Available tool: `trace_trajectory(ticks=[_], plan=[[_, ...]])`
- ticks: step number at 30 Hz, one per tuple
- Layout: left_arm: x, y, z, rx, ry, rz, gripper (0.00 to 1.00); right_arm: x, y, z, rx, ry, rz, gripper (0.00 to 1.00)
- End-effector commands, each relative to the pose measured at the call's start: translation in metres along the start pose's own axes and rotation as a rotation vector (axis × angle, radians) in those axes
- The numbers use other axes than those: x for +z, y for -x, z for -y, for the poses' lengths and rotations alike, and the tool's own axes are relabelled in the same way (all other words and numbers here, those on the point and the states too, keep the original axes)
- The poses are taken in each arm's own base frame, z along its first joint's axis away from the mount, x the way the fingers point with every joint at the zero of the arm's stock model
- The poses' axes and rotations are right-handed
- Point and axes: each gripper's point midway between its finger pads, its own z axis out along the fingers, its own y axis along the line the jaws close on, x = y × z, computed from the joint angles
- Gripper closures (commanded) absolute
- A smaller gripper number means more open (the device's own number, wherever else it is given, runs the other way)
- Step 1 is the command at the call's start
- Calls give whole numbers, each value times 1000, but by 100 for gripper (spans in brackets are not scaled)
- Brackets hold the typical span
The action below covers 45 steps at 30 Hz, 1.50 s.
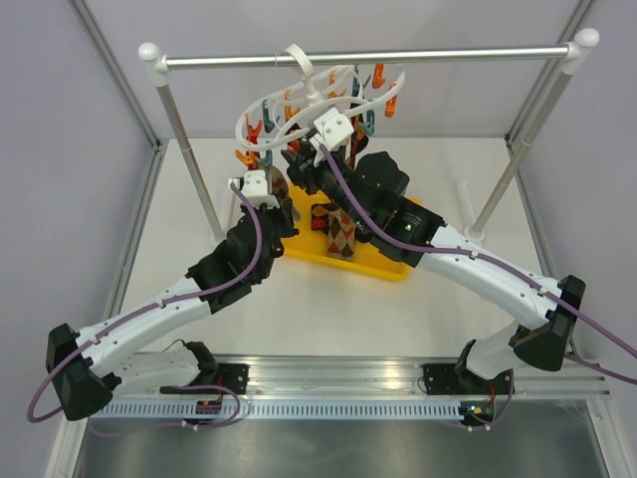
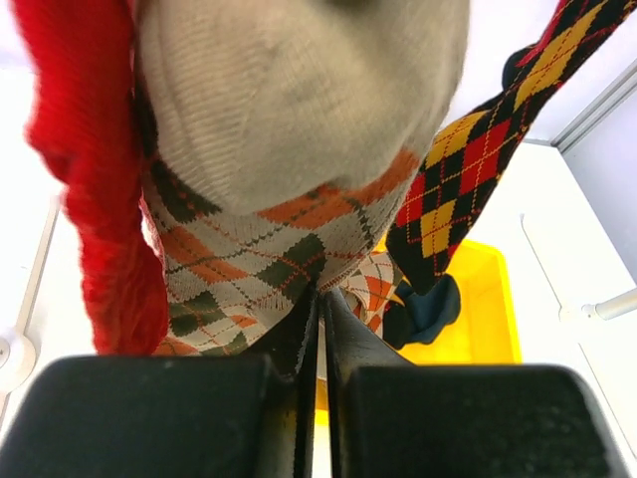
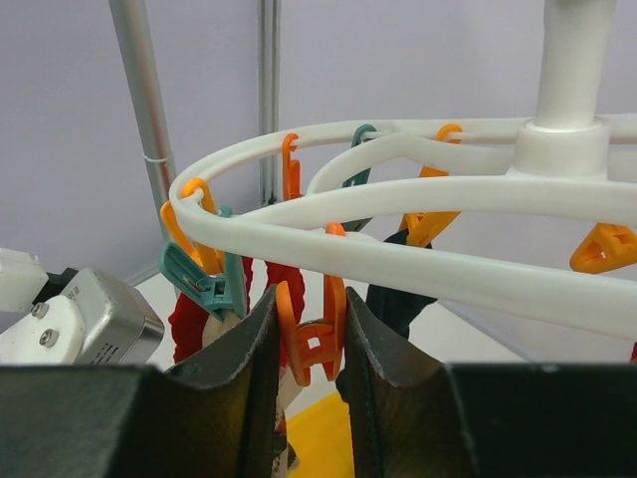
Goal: Remove the socks clipped to the hanger
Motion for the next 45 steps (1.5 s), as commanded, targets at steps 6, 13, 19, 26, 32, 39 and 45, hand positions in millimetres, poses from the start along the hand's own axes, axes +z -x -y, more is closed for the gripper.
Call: trace_trajectory(ticks=[6, 13, 19, 26, 32, 39, 45], plan=[[-5, 33, 7, -27, -34, 64, 98, -23, 10, 5, 18, 9, 6, 39], [-7, 33, 11, -31, -64, 59, 98, -43, 3, 5, 45, 30, -7, 24], [-12, 39, 19, -37, -116, 54, 98, -64, -24, -5, 52, 95, -41, 25], [-19, 44, 23, -58, -153, 41, 98, -80, -80, -19, 38, 168, -92, 23], [-26, 45, 27, -81, -191, 12, 98, -75, -133, -24, 31, 156, -142, 19], [-31, 39, 30, -93, -214, -23, 98, -52, -161, -27, 22, 123, -152, 15], [-39, 45, 34, -118, -249, -33, 98, -39, -172, -23, 42, 89, -145, 16]])
